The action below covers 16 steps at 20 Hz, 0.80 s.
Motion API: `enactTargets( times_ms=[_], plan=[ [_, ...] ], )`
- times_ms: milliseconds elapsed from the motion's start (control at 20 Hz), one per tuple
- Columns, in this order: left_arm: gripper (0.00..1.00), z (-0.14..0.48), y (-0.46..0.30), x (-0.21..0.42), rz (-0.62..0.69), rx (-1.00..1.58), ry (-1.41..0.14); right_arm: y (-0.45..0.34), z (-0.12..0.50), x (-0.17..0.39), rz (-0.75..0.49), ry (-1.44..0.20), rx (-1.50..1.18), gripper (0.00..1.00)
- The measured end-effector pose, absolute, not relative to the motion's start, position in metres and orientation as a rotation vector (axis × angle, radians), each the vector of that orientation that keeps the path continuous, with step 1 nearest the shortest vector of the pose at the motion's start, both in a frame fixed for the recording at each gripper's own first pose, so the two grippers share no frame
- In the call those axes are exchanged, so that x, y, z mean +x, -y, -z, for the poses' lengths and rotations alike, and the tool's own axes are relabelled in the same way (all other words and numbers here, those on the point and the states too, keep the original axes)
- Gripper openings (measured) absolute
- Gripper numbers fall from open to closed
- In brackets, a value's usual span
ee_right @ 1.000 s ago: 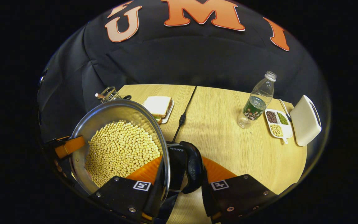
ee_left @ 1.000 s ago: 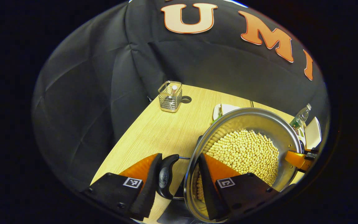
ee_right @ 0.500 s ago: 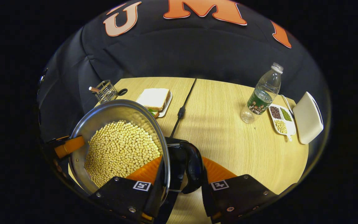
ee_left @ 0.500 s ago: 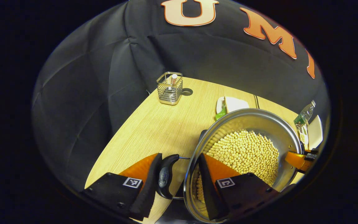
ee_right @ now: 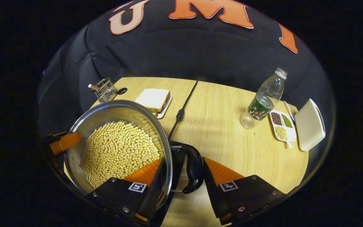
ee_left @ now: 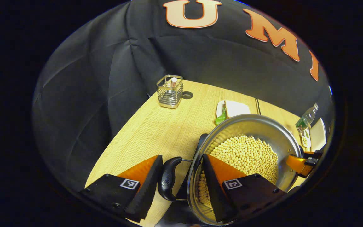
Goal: First push the handle of the pot to place it horizontally, then grasp the pot with both hands and set it on the induction cooktop.
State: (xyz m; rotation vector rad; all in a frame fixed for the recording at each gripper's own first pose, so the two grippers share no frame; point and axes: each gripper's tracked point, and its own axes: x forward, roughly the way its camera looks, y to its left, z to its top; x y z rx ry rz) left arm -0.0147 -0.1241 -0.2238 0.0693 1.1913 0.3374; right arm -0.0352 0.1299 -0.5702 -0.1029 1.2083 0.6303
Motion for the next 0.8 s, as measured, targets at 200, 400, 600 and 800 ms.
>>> enactTargets(
  times_ms=[200,400,600,800],
  plan=[
    [0.93,0.199,0.122,-0.002,-0.348,0.113,-1.122,-0.098,0.535,-0.014,-0.620,-1.122,-0.027,0.82],
    [0.97,0.144,0.144,0.021,-0.331,0.171,-0.987,-0.025,0.488,0.037,-0.560,-0.960,0.005,0.87],
    [0.96,0.067,0.206,0.048,-0.266,0.206,-0.791,0.071,0.422,0.084,-0.517,-0.788,0.024,0.90],
    [0.95,-0.015,0.296,0.072,-0.175,0.205,-0.602,0.159,0.345,0.114,-0.496,-0.617,0.014,0.93]
  ],
)
